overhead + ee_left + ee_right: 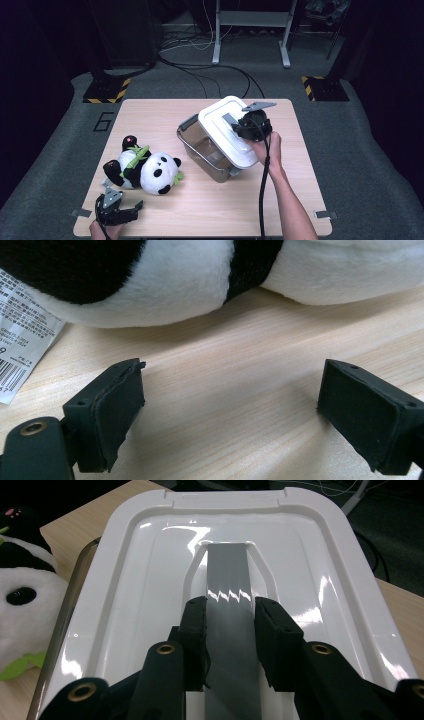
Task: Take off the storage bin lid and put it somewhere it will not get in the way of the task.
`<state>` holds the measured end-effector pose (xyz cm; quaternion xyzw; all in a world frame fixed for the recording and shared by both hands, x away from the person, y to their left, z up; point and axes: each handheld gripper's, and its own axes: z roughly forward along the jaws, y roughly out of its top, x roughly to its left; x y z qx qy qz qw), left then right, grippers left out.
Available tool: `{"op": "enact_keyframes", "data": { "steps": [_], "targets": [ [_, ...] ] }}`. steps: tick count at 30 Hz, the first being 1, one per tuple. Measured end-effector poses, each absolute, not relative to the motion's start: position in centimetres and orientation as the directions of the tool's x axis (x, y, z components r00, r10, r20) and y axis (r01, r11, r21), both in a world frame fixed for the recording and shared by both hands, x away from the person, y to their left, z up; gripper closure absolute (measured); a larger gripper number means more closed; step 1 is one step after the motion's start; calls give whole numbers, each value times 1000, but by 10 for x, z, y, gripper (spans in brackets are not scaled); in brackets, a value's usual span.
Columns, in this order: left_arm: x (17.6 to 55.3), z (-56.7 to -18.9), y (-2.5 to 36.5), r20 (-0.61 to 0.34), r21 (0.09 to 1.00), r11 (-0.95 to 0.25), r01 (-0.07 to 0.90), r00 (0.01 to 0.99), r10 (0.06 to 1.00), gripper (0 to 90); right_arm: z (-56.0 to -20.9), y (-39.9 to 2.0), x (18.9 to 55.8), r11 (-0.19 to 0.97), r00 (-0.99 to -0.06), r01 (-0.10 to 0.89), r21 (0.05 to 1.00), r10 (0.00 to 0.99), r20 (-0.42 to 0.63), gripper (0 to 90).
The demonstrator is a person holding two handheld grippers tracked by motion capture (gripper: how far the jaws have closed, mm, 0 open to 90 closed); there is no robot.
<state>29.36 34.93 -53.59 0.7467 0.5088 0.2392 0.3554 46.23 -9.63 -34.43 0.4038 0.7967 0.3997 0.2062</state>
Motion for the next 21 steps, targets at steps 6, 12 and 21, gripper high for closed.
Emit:
{"op": "enact_keyframes", "data": {
  "steps": [6, 12, 21],
  "targets": [
    [294, -536, 349, -4, 774, -230, 590, 367, 930, 108, -344, -115, 461, 335, -559, 493, 803, 829, -2, 669],
    [294, -536, 349, -5, 774, -228, 590, 366, 930, 108, -344, -133, 460, 305, -524, 512, 803, 852, 10, 669],
    [294, -536, 349, -5, 774, -228, 590, 366, 930, 108, -348, -157, 459, 275, -481, 529, 803, 876, 16, 669]
  ]
}}
